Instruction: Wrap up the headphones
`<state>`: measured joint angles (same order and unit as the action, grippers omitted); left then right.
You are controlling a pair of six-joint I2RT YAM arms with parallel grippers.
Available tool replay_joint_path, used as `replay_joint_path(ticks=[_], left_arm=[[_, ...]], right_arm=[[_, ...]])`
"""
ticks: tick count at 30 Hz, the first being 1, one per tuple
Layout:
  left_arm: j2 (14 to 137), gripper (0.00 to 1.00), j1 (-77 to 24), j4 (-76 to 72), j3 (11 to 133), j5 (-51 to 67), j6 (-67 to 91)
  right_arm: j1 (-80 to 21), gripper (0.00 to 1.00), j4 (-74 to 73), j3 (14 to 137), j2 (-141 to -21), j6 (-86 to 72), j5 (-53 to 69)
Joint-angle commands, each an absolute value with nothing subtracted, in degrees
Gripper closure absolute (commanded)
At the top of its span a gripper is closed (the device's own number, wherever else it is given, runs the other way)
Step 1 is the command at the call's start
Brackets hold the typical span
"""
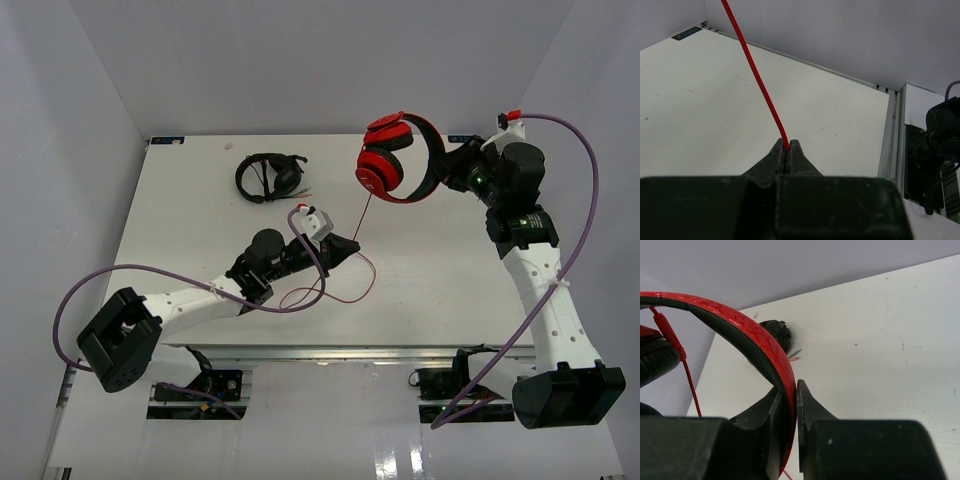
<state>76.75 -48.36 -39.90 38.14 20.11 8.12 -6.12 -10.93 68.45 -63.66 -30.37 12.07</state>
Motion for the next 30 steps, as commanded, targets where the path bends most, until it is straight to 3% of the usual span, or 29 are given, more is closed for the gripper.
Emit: replay_joint_path(ticks=[1, 13, 30], left_arm=[[76.81, 0.97, -50.49, -37.63, 35.6, 22.45, 7.9], [82.18, 0.95, -51.86, -33.91, 34.58, 32.81, 7.62], [85.69, 0.8, -52.12, -36.21, 34.1, 36.3, 8.96]], right_arm=[[-6.06, 0.92, -5.8, 69.45, -63.26, -29.84, 5.18], [-7.62, 0.92, -6.16, 68.89, -62.13, -24.92, 3.74], [-8.97, 0.92, -5.98, 67.59, -61.35, -22.5, 1.94]])
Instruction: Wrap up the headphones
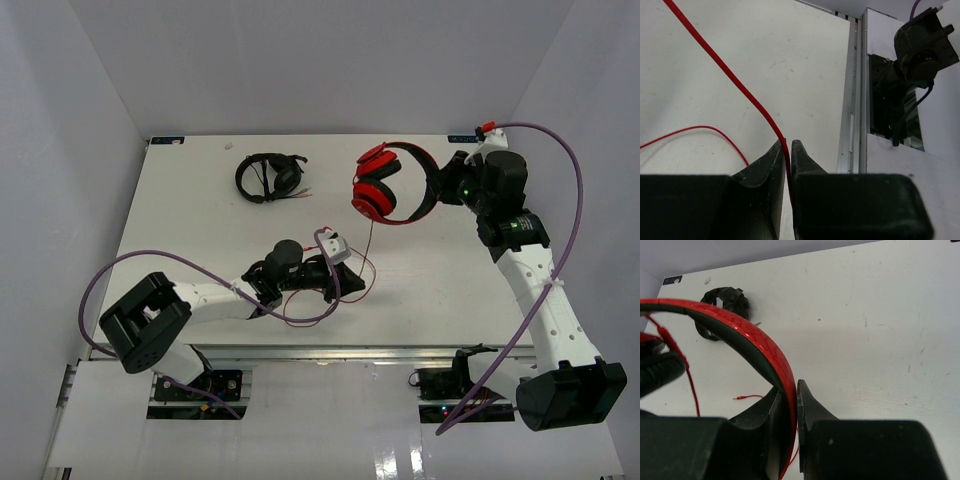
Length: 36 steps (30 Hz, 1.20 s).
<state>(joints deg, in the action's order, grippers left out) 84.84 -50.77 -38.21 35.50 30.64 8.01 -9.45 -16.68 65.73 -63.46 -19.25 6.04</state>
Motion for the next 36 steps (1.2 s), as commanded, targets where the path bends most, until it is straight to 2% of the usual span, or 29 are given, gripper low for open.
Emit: replay_joint_path(ticks=[1, 6, 13, 20, 23, 26, 29, 36], left_arm=[[85.83, 0.78, -52.12, -36.07, 34.06, 36.48, 8.83], [87.31, 0.73, -52.14, -34.96, 33.68, 37.27, 8.13], [88.79, 0.73, -52.4, -34.59, 31.96, 37.31, 7.18], [84.93, 0.71, -52.81, -30.97, 30.9, 34.36, 5.18], [83.13, 0.74, -53.09, -29.36, 31.0, 32.7, 4.4], [80.68, 0.85, -53.87, -27.28, 32.06, 31.01, 3.79], [79.87, 0.9, -55.18, -23.73, 33.81, 29.86, 2.47], [79.44, 0.94, -59.39, -11.91, 41.91, 26.09, -2.48]], right_arm=[[-9.01, 0.92, -5.98, 67.59, -61.35, -22.5, 2.03], [-9.05, 0.92, -6.0, 67.64, -61.17, -22.45, 2.2], [-9.14, 0.92, -6.34, 68.41, -61.08, -20.89, 1.03], [-9.23, 0.92, -6.9, 69.33, -61.48, -19.4, -4.1], [-9.49, 0.92, -6.73, 69.08, -61.76, -18.28, -6.59], [-10.24, 0.92, -5.34, 67.87, -62.77, -16.34, -9.55], [-11.73, 0.92, -4.59, 66.91, -63.71, -14.22, -12.19], [-18.48, 0.92, 2.44, 62.96, -65.95, -1.69, -23.3]])
